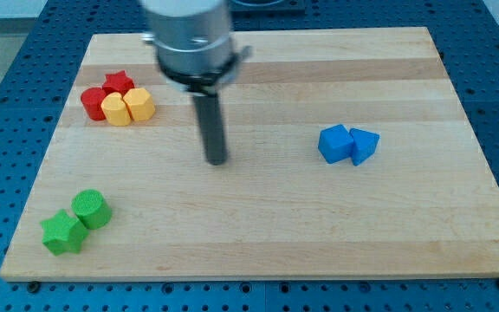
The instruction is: Separate the blue blocks
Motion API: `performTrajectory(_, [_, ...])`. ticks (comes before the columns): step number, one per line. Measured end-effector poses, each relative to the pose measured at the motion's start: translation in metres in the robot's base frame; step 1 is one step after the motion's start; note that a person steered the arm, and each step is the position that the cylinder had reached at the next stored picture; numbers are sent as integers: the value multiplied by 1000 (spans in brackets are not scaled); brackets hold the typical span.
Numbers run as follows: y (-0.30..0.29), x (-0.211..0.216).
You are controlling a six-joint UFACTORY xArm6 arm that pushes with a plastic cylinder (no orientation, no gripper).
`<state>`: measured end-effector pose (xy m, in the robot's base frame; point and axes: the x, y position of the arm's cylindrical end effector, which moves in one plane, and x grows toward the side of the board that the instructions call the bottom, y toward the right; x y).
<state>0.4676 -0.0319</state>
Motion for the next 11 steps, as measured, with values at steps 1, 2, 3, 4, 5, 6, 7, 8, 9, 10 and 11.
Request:
performTrajectory(1, [59,-26])
performTrajectory(2, [111,-70])
performTrajectory(3, [183,-84])
performTrajectory(4, [216,-67])
performTrajectory(5, [208,-20])
performTrajectory(6, [202,-11])
performTrajectory(7, [188,-11])
performTrajectory(8, [165,-11])
performTrajectory(9, [139,-11])
performTrajectory(10, [116,-11])
performTrajectory(11, [89,-11])
